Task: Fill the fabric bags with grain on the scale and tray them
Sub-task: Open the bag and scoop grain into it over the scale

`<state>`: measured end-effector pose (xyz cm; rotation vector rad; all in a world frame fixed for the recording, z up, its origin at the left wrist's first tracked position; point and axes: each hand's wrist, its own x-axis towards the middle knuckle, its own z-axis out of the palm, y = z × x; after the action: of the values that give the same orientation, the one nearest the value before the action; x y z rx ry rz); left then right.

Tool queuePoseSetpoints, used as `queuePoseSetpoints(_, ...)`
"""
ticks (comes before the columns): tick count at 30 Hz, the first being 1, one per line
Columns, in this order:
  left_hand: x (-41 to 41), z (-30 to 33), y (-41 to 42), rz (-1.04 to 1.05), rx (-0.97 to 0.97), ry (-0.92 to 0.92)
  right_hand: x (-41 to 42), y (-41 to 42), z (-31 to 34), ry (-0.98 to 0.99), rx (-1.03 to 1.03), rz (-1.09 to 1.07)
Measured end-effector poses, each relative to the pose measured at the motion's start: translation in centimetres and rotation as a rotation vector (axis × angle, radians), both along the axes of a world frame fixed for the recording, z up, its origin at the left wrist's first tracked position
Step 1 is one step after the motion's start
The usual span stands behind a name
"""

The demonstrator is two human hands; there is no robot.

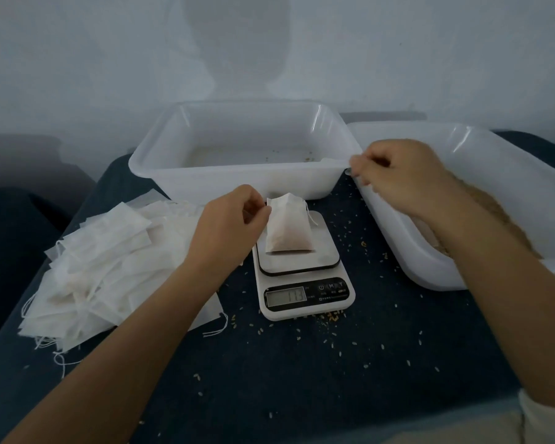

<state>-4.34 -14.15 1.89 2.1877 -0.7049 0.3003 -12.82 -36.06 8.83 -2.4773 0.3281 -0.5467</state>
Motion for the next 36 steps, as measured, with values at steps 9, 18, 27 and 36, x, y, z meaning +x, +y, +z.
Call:
queuePoseSetpoints(9,0.6,-0.9,0.1,-0.047,0.095,0.084,1.1,1.3,-2.2,0.180,-0.133,0.063)
queuePoseSetpoints(18,3.3,-1.3,-6.1,0.129,0.463,0.061,0.3,-7.9,-0.8,0.588,-0.223,-0.346)
queuePoseSetpoints(27,4.4,-2.6,-7.9,0.116,0.604,0.053,0.2,-7.9,-2.4,0.884,-0.234,-0.292)
queuePoseSetpoints(36,4.4,-3.1,-8.8,0.103,0.631,0.135,-0.8,-7.8,-0.4,0.748,-0.088,-0.376)
